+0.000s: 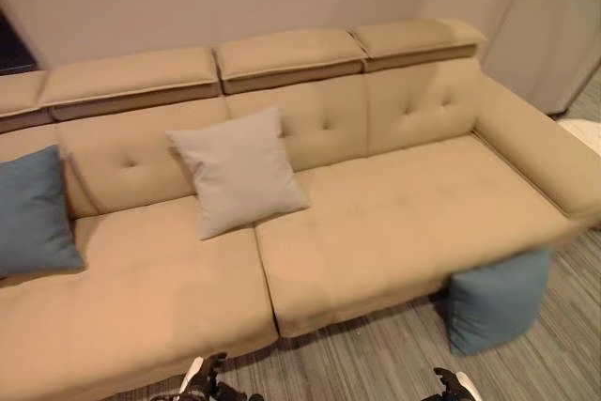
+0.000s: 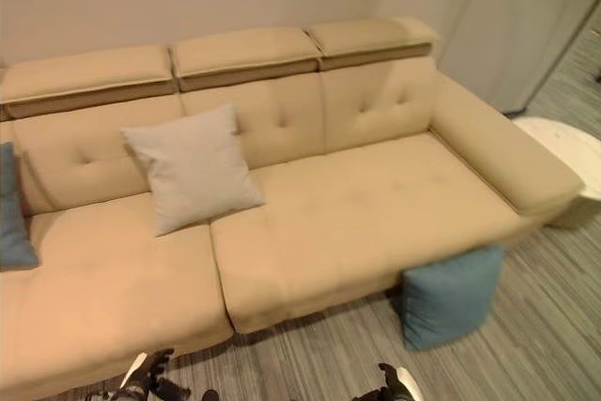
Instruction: Pick up all the scattered cushions and arrange them neatly on the sofa.
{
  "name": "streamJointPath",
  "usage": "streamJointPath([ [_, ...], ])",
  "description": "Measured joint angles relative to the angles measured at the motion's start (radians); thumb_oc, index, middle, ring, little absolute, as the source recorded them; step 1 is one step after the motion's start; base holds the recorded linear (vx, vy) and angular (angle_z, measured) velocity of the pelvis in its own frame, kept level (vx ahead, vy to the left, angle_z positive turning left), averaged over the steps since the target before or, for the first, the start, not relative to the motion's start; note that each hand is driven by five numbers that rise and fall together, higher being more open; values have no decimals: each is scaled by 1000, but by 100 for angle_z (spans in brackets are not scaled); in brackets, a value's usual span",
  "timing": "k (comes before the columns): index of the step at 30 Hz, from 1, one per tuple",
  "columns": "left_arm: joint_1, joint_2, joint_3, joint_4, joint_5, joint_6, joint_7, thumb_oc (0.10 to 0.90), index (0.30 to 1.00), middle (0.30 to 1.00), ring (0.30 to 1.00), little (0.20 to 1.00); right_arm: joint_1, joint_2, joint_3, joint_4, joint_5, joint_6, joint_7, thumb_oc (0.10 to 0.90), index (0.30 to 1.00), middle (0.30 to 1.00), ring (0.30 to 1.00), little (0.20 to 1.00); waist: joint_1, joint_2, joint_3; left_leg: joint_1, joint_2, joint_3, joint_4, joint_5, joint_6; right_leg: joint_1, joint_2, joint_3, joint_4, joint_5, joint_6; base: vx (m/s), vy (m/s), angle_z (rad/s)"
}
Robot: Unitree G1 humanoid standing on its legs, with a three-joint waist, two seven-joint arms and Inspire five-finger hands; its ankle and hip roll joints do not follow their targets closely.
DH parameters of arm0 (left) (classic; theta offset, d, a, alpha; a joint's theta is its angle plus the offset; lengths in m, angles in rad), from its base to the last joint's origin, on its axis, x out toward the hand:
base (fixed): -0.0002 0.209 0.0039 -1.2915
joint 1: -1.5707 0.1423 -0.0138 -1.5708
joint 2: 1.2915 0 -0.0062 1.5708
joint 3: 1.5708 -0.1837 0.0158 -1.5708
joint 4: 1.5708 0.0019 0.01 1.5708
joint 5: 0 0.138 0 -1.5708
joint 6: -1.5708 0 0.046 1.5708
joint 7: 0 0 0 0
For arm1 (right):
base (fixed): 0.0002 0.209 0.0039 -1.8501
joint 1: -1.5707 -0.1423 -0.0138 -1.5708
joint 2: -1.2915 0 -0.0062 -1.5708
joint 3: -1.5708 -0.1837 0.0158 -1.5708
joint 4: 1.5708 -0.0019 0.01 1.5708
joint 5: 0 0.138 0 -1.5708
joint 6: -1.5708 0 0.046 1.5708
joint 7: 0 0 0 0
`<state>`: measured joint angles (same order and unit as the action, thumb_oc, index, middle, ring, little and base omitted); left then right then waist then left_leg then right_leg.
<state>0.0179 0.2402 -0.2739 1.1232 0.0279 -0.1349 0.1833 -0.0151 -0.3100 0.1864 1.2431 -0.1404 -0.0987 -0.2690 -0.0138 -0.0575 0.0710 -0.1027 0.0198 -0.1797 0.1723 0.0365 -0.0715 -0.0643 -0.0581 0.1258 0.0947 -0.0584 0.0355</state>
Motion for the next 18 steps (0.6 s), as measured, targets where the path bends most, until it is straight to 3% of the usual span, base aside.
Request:
streamJointPath([
  [2,-25,-22,0,-2,-6,4,1,800,900,900,900,900,-18,-17,-2,7,11,11,-1,800,900,900,900,900,-6,18,2,9,-45,-92,-43,-33,14,-19,6,56,-26,46,14,-40,93,-114],
  [3,-46,-42,-2,-9,-7,3,-1,800,900,900,900,900,-13,-33,-3,9,18,25,-1,800,900,900,900,900,-13,47,18,24,-49,-86,-65,-30,10,-25,30,70,-34,60,22,-49,131,-51],
  [4,-75,-47,-7,-16,-7,1,-1,800,900,900,900,900,-2,-32,-7,9,28,33,0,800,900,900,900,900,-32,52,24,31,-41,-90,-81,-48,8,-42,33,68,-27,62,26,-101,194,-32],
  [6,-119,-42,-19,-33,-7,1,0,800,900,900,900,900,-2,-17,-10,8,38,35,0,800,900,900,900,900,-35,16,48,31,-57,-68,-92,-54,18,-77,25,100,-8,76,45,-195,245,-70],
  [7,-137,-32,-33,-33,-7,-1,0,800,900,900,900,900,-29,-4,-18,6,40,33,-1,800,900,900,900,900,-23,-18,67,27,-80,-7,-89,-63,55,-114,11,133,-18,117,63,-255,275,-152],
  [8,-140,-31,-41,-29,-6,1,-1,800,900,900,900,900,-45,2,-24,-6,42,24,-5,800,900,900,900,900,-36,-30,72,11,-107,20,-80,-64,87,-128,-17,133,-57,156,74,-265,254,-157],
  [9,-145,-33,-50,-30,-5,1,-2,800,900,900,900,900,-46,8,-32,-21,43,16,-10,800,900,900,900,900,-54,-43,79,-7,-127,63,-73,-63,109,-139,-40,152,-97,156,101,-127,110,-139],
  [10,-148,-34,-53,-31,-4,1,-2,800,900,900,900,900,-55,18,-39,-35,48,19,-10,800,900,900,900,900,-57,-40,85,-33,-128,125,-69,-57,134,-173,-67,150,-125,108,160,-190,113,-147],
  [11,-156,-37,-48,-23,1,8,-3,800,900,900,900,900,-59,34,-40,-44,68,25,-6,800,900,900,900,900,-59,-19,101,-56,-121,160,-85,-40,119,-211,-74,117,-102,97,214,-222,110,-141],
  [12,-156,-21,-39,-33,4,6,-3,800,900,900,900,900,-17,67,-47,-31,85,43,-3,800,900,900,900,900,-62,-36,110,-56,-140,199,-73,-29,140,-207,-77,22,-91,118,183,-291,161,-113],
  [13,-134,26,-23,-13,4,6,-1,800,900,900,900,900,2,114,-49,-33,89,31,0,800,900,900,900,900,-59,-75,132,-79,-142,281,14,-61,170,-191,-125,-69,-146,165,106,-197,137,-209],
  [14,-106,20,28,20,4,11,-1,800,900,900,900,900,-2,104,-57,-33,93,13,-4,800,900,900,900,900,-19,20,139,-87,-31,373,-25,-47,198,-213,-127,-359,-35,74,123,-225,84,-204],
  [15,-78,17,48,47,4,14,-2,800,900,900,900,900,15,92,-76,-29,105,18,-6,800,900,900,900,900,-27,43,132,-48,-29,380,-86,-23,190,-187,-150,-367,116,47,155,-191,13,-201],
  [16,-5,25,86,44,4,4,2,800,900,900,900,900,39,88,-85,13,119,25,-6,800,900,900,900,900,-22,49,102,-23,-27,447,-135,-1,179,-164,-140,-306,291,-36,143,-163,-44,-106],
  [17,32,26,99,52,2,9,6,800,900,900,900,900,67,83,-88,5,124,22,-10,800,900,900,900,900,4,44,60,-15,-27,478,-176,16,150,-126,-117,-318,367,-104,137,-46,-141,-132],
  [18,45,42,98,53,2,19,5,800,900,900,900,900,80,85,-86,-3,124,22,-15,800,900,900,900,900,33,22,39,-28,-57,479,-216,40,113,-52,-101,-322,259,-143,137,3,-236,-100],
])
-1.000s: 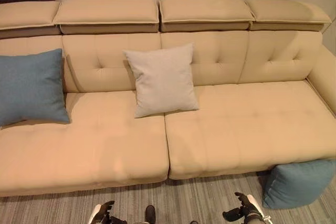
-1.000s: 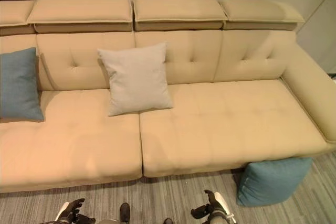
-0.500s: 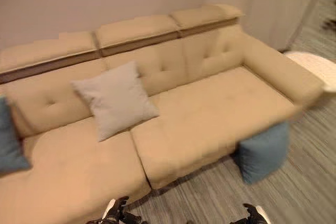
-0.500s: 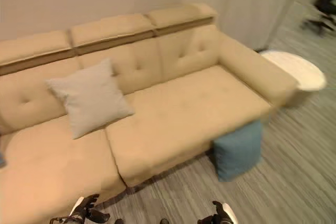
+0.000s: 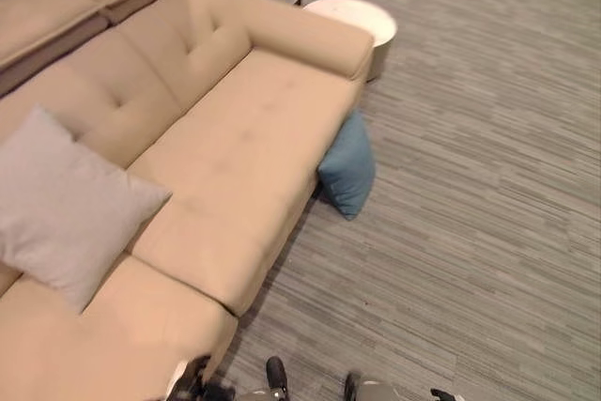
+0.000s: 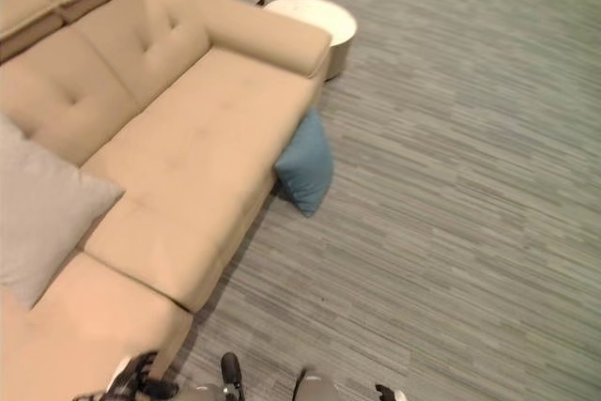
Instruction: Pick up all the scattered cushions and arrange them neatly on the sofa.
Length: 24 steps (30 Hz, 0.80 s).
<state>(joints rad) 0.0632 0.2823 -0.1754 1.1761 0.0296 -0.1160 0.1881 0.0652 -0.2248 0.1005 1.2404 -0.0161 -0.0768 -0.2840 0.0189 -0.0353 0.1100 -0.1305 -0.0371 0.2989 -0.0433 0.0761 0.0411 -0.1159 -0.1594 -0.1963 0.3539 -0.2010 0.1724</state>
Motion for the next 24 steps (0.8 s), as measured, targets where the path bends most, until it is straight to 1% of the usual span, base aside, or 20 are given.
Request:
streamJointPath([
  [1,-10,-4,0,0,0,3,0,800,900,900,900,900,-3,-2,0,0,1,0,0,800,900,900,900,900,0,-3,2,-16,-13,-14,-5,17,-12,50,10,-1,-137,-24,-26,15,-248,-47],
  [2,-20,-27,-16,-2,0,10,-1,800,900,900,900,900,-16,-13,1,0,2,0,0,800,900,900,900,900,-6,45,7,-18,13,-35,-18,42,-53,86,62,16,-221,-5,-50,41,-211,0],
  [3,-22,-28,-48,-11,0,9,-1,800,900,900,900,900,-19,-13,6,-1,2,-2,0,800,900,900,900,900,-6,57,-1,-20,25,-41,-21,40,-103,101,91,33,-255,15,-85,25,-212,7],
  [4,-43,-32,-79,-29,1,8,-1,800,900,900,900,900,-24,-12,15,-3,2,-4,0,800,900,900,900,900,-4,34,-2,-22,17,-64,-23,-23,-194,98,79,35,-279,67,-141,-1,-234,4],
  [5,-45,-34,-80,-43,1,9,0,800,900,900,900,900,-32,-13,20,-10,3,-8,-3,800,900,900,900,900,-5,22,0,-29,5,-84,2,-14,-147,93,63,32,-281,89,-156,-21,-243,-17],
  [6,-45,-33,-81,-55,1,9,1,800,900,900,900,900,-39,-15,20,-11,3,-13,-4,800,900,900,900,900,-1,15,2,-38,7,-117,76,-20,-91,89,60,35,-276,93,-156,-21,-128,-33],
  [7,-43,-36,-88,-57,1,10,4,800,900,900,900,900,-39,-26,23,-10,3,-19,-4,800,900,900,900,900,-2,34,-6,-36,29,-141,125,4,-104,85,88,39,-255,83,-143,7,-140,-22],
  [8,-60,-34,-109,-57,2,10,-1,800,900,900,900,900,-44,-43,27,-7,4,-20,-6,800,900,900,900,900,-14,70,-16,-30,67,-209,118,2,-99,44,125,37,-188,52,-152,35,-100,-2],
  [10,-96,-34,-110,-79,1,8,-1,800,900,900,900,900,-46,-42,26,1,5,-20,-6,800,900,900,900,900,-9,63,1,-29,83,-220,111,24,-133,26,128,39,-165,37,-178,74,-93,-1],
  [11,-116,-33,-125,-89,1,8,0,800,900,900,900,900,-58,-37,22,3,8,-19,-5,800,900,900,900,900,-3,34,21,-43,80,-242,127,60,-165,6,124,55,-138,30,-199,113,-61,-29],
  [12,-120,-33,-147,-89,1,9,-4,800,900,900,900,900,-67,-37,18,4,14,-19,-6,800,900,900,900,900,-4,11,30,-47,72,-261,140,80,-176,0,111,63,-137,40,-214,147,-54,-42],
  [14,-132,-41,-178,-86,1,11,-23,800,900,900,900,900,-75,-49,1,0,28,-20,-11,800,900,900,900,900,-16,-6,42,-53,47,-296,177,40,-131,18,103,69,-164,44,-217,182,-43,-14],
  [15,-147,-53,-189,-86,1,11,-23,800,900,900,900,900,-63,-60,-5,5,31,-14,-14,800,900,900,900,900,-24,-3,43,-47,32,-318,175,36,-125,29,108,77,-181,49,-224,192,-30,30],
  [16,-168,-71,-219,-85,2,10,-23,800,900,900,900,900,-58,-71,-14,12,36,5,-20,800,900,900,900,900,-33,-3,49,-65,-6,-320,148,29,-125,42,110,114,-216,69,-255,203,-22,14],
  [17,-182,-92,-227,-83,2,10,-23,800,900,900,900,900,-69,-79,-13,11,38,4,-25,800,900,900,900,900,-30,1,73,-102,-31,-323,102,30,-125,87,117,150,-294,105,-259,463,54,-38],
  [18,-187,-101,-225,-85,-2,11,-26,800,900,900,900,900,-79,-77,-13,11,38,3,-26,800,900,900,900,900,-11,25,84,-145,-26,-344,59,36,-128,156,139,178,-383,120,-253,494,92,-76],
  [19,-186,-101,-223,-85,1,11,-26,800,900,900,900,900,-75,-77,-11,14,38,3,-25,800,900,900,900,900,-2,34,81,-134,-18,-342,34,40,-133,178,147,203,-411,113,-241,513,127,-110],
  [21,-169,-102,-195,-82,2,11,-25,800,900,900,900,900,-77,-77,-12,33,38,0,-25,800,900,900,900,900,22,58,70,-94,11,-339,-4,27,-114,217,154,250,-415,109,-215,233,98,-114],
  [22,-152,-99,-193,-80,2,12,-24,800,900,900,900,900,-74,-77,-6,32,37,-1,-26,800,900,900,900,900,17,67,54,-78,17,-328,11,59,-75,232,152,259,-408,90,-188,188,101,-106],
  [24,-151,-76,-180,-88,2,12,-22,800,900,900,900,900,-74,-53,11,29,35,0,-23,800,900,900,900,900,18,29,44,-42,-13,-258,13,52,-7,191,103,259,-296,38,-114,158,91,-92],
])
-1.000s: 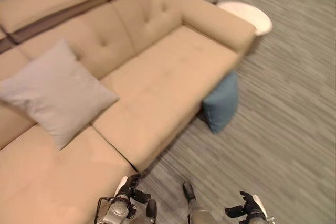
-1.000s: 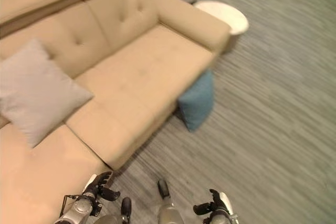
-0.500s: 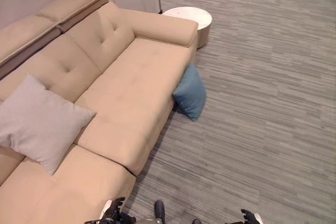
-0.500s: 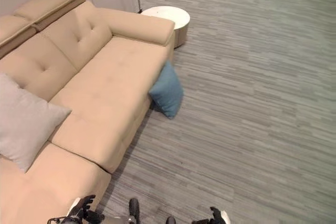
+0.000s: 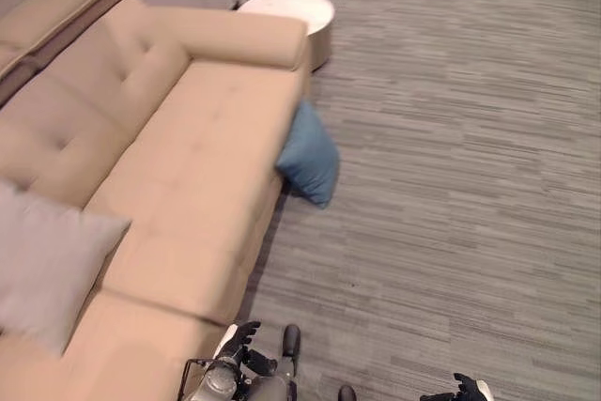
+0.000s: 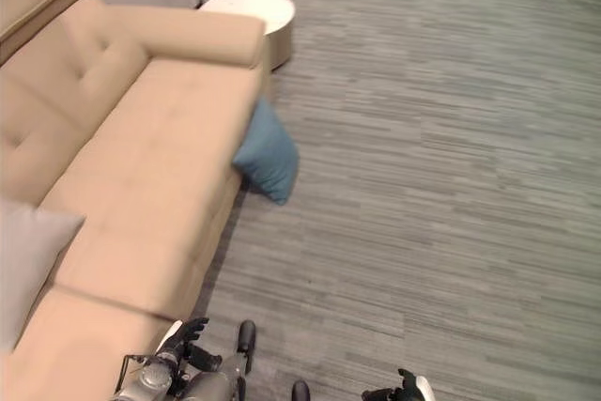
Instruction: Pick up all the scattered cushions and arrange them neatly on the sofa.
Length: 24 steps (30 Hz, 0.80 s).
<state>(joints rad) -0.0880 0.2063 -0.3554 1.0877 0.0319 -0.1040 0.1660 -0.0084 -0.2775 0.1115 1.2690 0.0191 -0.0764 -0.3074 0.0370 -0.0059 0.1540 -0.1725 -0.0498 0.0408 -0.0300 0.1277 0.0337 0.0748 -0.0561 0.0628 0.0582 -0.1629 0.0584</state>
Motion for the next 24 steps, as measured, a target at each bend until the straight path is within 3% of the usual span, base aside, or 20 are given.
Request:
streamJointPath([
  [1,-5,8,4,-1,-1,0,0,800,900,900,900,900,-1,10,0,-11,-2,2,0,800,900,900,900,900,0,-9,2,14,-5,14,-8,5,37,-23,-11,-16,60,-17,27,123,61,-73],
  [3,-19,27,5,-1,-1,1,0,800,900,900,900,900,-8,23,-1,-30,-6,7,2,800,900,900,900,900,0,-15,8,42,-5,32,-18,-4,64,-132,-22,-41,291,-59,99,103,57,-52],
  [4,-33,38,4,1,-2,1,0,800,900,900,900,900,-12,29,-1,-38,-10,7,4,800,900,900,900,900,-2,-20,12,63,-7,35,-18,-14,75,-225,-41,-67,482,-82,139,162,64,-37],
  [5,-58,48,6,0,-3,-1,3,800,900,900,900,900,-26,32,4,-39,-10,10,12,800,900,900,900,900,-1,-18,16,99,-15,31,-14,-21,84,-317,-71,-109,608,-86,146,209,42,-23],
  [6,-66,49,6,-1,-4,-3,5,800,900,900,900,900,-34,31,12,-40,-13,11,14,800,900,900,900,900,1,-16,17,117,-17,35,-11,-35,88,-341,-97,-150,608,-85,149,258,-4,-23],
  [7,-64,56,7,-9,-11,-5,6,800,900,900,900,900,-41,30,14,-40,-14,12,17,800,900,900,900,900,3,-5,20,153,-15,48,-14,-84,88,-366,-147,-237,606,-77,152,276,-43,-22],
  [8,-59,62,7,-8,-11,-4,6,800,900,900,900,900,-48,32,22,-47,-16,12,17,800,900,900,900,900,3,-11,18,166,-25,61,-14,-96,83,-373,-184,-266,577,-67,152,286,-68,-25],
  [9,-59,62,9,-9,-12,-4,7,800,900,900,900,900,-52,27,30,-64,-19,11,16,800,900,900,900,900,-2,-9,17,183,-28,66,-18,-111,78,-382,-209,-292,510,-53,132,400,-156,-47],
  [10,-41,67,29,-1,-13,-2,6,800,900,900,900,900,-83,25,31,-70,-31,9,18,800,900,900,900,900,1,-8,18,211,-26,97,-41,-127,61,-397,-225,-338,321,4,111,395,-184,-58],
  [12,-27,69,50,24,-13,2,5,800,900,900,900,900,-91,26,38,-99,-42,8,20,800,900,900,900,900,1,-9,17,233,-25,127,-47,-150,37,-416,-244,-404,174,103,128,433,-241,-61],
  [13,-3,64,67,41,-14,1,5,800,900,900,900,900,-95,26,38,-98,-49,8,22,800,900,900,900,900,-2,-7,16,271,-17,137,-43,-187,18,-409,-251,-474,29,213,125,441,-267,-31],
  [15,12,57,73,41,-14,1,5,800,900,900,900,900,-71,25,36,-85,-49,16,23,800,900,900,900,900,-9,-11,12,317,-1,115,-44,-214,-11,-383,-239,-461,12,265,109,367,-255,15],
  [17,35,40,73,41,-13,1,5,800,900,900,900,900,-54,24,29,-76,-48,19,24,800,900,900,900,900,-26,16,-6,348,56,85,-25,-234,-46,-341,-189,-440,28,336,55,275,-290,45],
  [18,40,25,73,42,-13,1,4,800,900,900,900,900,-55,21,29,-67,-49,20,24,800,900,900,900,900,-23,26,-12,346,85,76,21,-233,-52,-318,-162,-444,33,317,25,207,-343,22],
  [20,48,0,74,42,-15,0,4,800,900,900,900,900,-51,20,29,-65,-48,18,23,800,900,900,900,900,-1,21,-21,295,135,58,210,-212,-85,-244,-110,-450,-13,289,-12,123,-280,-8],
  [21,48,-8,74,42,-23,0,3,800,900,900,900,900,-48,20,30,-69,-48,13,23,800,900,900,900,900,4,2,-38,211,153,49,373,-192,-121,-224,-102,-458,-37,286,-41,135,-277,-12],
  [22,46,-13,75,42,-30,-1,1,800,900,900,900,900,-49,15,31,-70,-48,7,22,800,900,900,900,900,5,-6,-48,167,161,49,456,-181,-138,-215,-91,-464,-48,279,-69,222,-339,6],
  [23,39,-24,84,39,-35,-2,1,800,900,900,900,900,-48,3,25,-79,-43,-3,18,800,900,900,900,900,10,-7,-47,74,187,26,609,-84,-156,-194,-63,-470,-54,244,-107,217,-192,7],
  [24,31,-24,84,28,-44,-3,1,800,900,900,900,900,-51,4,22,-77,-40,-3,18,800,900,900,900,900,19,-12,-44,9,201,23,728,-26,-160,-171,-49,-467,-71,239,-115,220,-145,-7],
])
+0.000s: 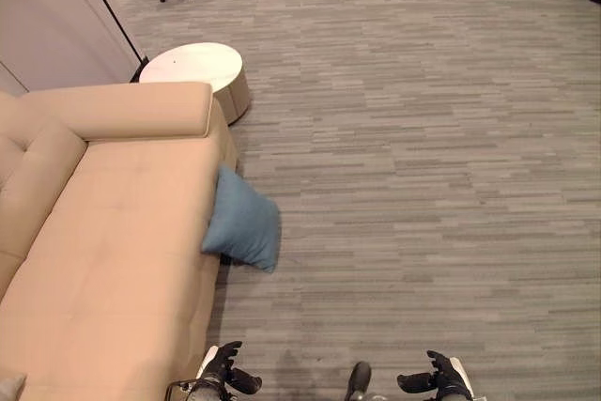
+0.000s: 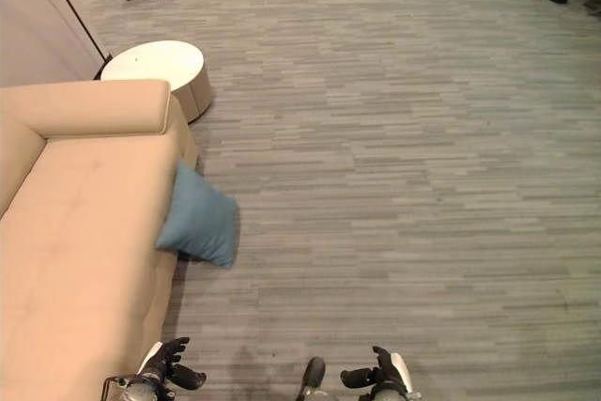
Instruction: Pick up all the scattered cushions and arrange them neatly on the sofa.
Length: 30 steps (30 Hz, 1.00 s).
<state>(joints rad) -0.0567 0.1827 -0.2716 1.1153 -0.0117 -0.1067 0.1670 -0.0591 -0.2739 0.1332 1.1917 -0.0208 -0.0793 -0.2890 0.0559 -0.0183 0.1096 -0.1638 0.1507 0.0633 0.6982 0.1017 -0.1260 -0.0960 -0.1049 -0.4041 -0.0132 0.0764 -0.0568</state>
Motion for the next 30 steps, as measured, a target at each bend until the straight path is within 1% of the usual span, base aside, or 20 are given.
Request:
streamJointPath([
  [1,0,1,10,-22,-18,0,-2,800,900,900,900,900,-4,2,6,9,1,4,0,800,900,900,900,900,16,-10,4,-27,1,-10,37,-12,0,19,9,4,-10,-3,-6,137,-82,-29],
  [2,1,6,12,-41,-19,-6,0,800,900,900,900,900,-7,1,13,13,1,4,-1,800,900,900,900,900,25,-20,10,-60,-7,-16,47,-59,11,47,20,13,-23,-17,-15,145,-75,-39],
  [3,-5,6,7,-48,-21,-9,-1,800,900,900,900,900,-9,-4,21,14,1,3,0,800,900,900,900,900,25,-28,15,-79,-18,-14,-3,-79,25,66,27,9,-28,-20,-17,171,-72,-39],
  [4,-3,6,5,-56,-22,-9,-1,800,900,900,900,900,-15,-10,36,14,1,2,0,800,900,900,900,900,28,-34,18,-106,-32,-13,-58,-78,24,75,35,0,-29,-24,-20,326,-111,-32],
  [5,-13,-2,-4,-58,-22,-8,0,800,900,900,900,900,-16,-24,42,12,1,2,-2,800,900,900,900,900,19,-34,23,-138,-57,7,-201,-89,20,117,50,-3,-69,-47,-18,308,-75,-18],
  [7,-19,-5,-17,-56,-17,-8,-1,800,900,900,900,900,-3,-24,44,24,3,9,-2,800,900,900,900,900,17,-32,30,-146,-65,53,-382,-84,19,148,67,-12,-79,-64,2,251,-33,3],
  [9,-26,-5,-19,-57,-17,-7,-2,800,900,900,900,900,17,-26,53,23,4,12,-1,800,900,900,900,900,15,-20,41,-160,-69,105,-565,-33,11,182,93,-29,-79,-95,14,293,-18,10],
  [13,-29,-3,-10,-53,-7,-8,-1,800,900,900,900,900,34,-24,54,23,4,18,-3,800,900,900,900,900,29,-14,48,-147,-107,152,-638,15,27,246,100,-19,-79,-151,42,325,28,-7],
  [14,-24,-3,-2,-54,-5,-8,-1,800,900,900,900,900,38,-24,56,23,3,21,-2,800,900,900,900,900,40,-9,46,-117,-112,164,-654,14,38,267,102,-5,-79,-166,61,219,39,-31],
  [15,-17,1,8,-53,-5,-8,-1,800,900,900,900,900,41,-20,58,24,1,22,-1,800,900,900,900,900,47,-3,42,-76,-119,170,-687,51,104,296,103,9,-79,-183,85,281,66,-26],
  [16,-9,13,14,-40,-5,-6,2,800,900,900,900,900,47,-6,70,33,-1,22,0,800,900,900,900,900,47,-21,36,-49,-143,169,-697,78,179,306,88,26,-63,-206,110,286,88,-13],
  [19,-11,55,28,-15,-5,-5,3,800,900,900,900,900,30,36,74,47,-6,21,1,800,900,900,900,900,58,-84,22,-28,-201,175,-690,35,203,300,11,34,5,-246,155,255,141,5],
  [20,-20,60,36,-14,-6,2,3,800,900,900,900,900,15,39,74,48,-14,20,3,800,900,900,900,900,78,-76,23,-14,-211,173,-690,1,216,267,-10,55,103,-250,172,344,287,7],
  [21,-6,66,32,-18,-6,3,2,800,900,900,900,900,2,38,75,37,-19,15,10,800,900,900,900,900,88,-48,29,37,-210,151,-709,-10,221,148,-69,72,410,-306,237,255,212,15],
  [23,2,79,29,-17,-6,3,2,800,900,900,900,900,-12,39,74,37,-26,11,23,800,900,900,900,900,92,-49,31,87,-237,129,-712,-50,252,76,-120,115,651,-280,276,241,124,37],
  [24,7,80,24,-17,-6,3,2,800,900,900,900,900,-14,36,73,38,-28,11,22,800,900,900,900,900,89,-42,31,113,-246,107,-718,-60,266,32,-145,138,764,-265,286,312,14,64],
  [25,3,78,6,-18,-6,3,4,800,900,900,900,900,-20,32,74,34,-35,9,23,800,900,900,900,900,86,-13,35,141,-241,62,-726,-74,280,-60,-146,161,828,-276,269,253,-13,69],
  [27,7,74,-2,-21,-7,3,3,800,900,900,900,900,-18,28,74,15,-35,8,25,800,900,900,900,900,77,8,38,158,-234,32,-741,-72,280,-127,-148,159,735,-282,257,283,-82,62],
  [29,10,64,-1,-7,-7,2,4,800,900,900,900,900,-20,24,74,10,-35,4,27,800,900,900,900,900,64,22,45,179,-231,-6,-745,-87,269,-170,-141,164,536,-261,243,212,-94,58],
  [30,8,56,2,21,-7,2,3,800,900,900,900,900,-18,23,74,11,-34,3,27,800,900,900,900,900,48,27,44,186,-227,-23,-741,-92,263,-171,-125,172,341,-221,231,181,-92,63],
])
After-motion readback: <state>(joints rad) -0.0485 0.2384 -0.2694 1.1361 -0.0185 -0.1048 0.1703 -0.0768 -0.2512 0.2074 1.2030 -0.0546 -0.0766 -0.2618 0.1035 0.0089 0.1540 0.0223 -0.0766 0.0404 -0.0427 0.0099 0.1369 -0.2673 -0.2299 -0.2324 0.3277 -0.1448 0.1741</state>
